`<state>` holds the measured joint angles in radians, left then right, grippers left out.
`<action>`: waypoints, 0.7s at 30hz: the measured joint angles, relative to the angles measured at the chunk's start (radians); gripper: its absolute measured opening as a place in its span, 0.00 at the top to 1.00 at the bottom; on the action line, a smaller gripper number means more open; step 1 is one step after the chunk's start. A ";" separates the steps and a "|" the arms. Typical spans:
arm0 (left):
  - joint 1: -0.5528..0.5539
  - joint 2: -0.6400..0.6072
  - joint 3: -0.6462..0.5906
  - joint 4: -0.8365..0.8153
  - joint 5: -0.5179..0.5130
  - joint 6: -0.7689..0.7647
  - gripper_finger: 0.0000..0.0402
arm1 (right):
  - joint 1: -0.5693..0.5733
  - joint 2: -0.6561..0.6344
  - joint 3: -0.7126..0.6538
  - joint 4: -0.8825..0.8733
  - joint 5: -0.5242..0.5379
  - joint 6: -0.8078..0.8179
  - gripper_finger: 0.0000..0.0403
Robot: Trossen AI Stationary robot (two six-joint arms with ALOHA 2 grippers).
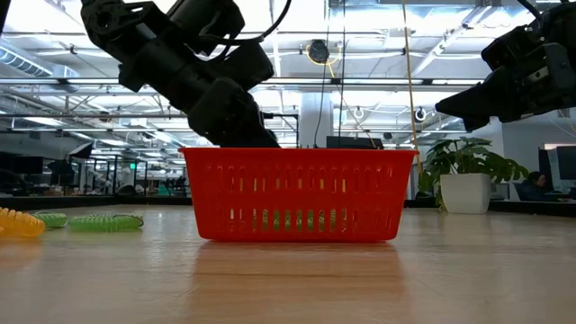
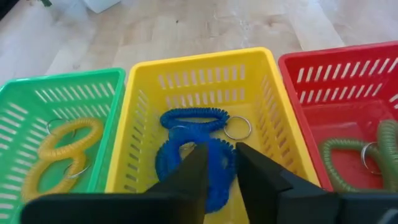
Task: Sort spring keychains into baskets
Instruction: Put the blue spring keychain into the yellow basket, then put the green spring keychain into the red basket
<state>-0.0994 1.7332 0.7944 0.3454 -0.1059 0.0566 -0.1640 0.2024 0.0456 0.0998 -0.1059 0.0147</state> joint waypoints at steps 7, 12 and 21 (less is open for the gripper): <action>0.000 0.000 0.000 0.000 0.000 -0.005 0.65 | 0.000 0.000 0.000 0.000 0.000 0.000 0.90; -0.001 -0.035 -0.002 -0.030 0.006 -0.029 0.62 | 0.000 0.000 0.000 0.000 0.000 0.000 0.90; -0.040 -0.287 0.000 -0.395 0.036 -0.064 0.62 | 0.000 0.000 0.000 0.000 0.000 0.000 0.91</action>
<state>-0.1396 1.4458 0.7940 -0.0491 -0.0703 -0.0078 -0.1638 0.2024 0.0456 0.0994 -0.1059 0.0149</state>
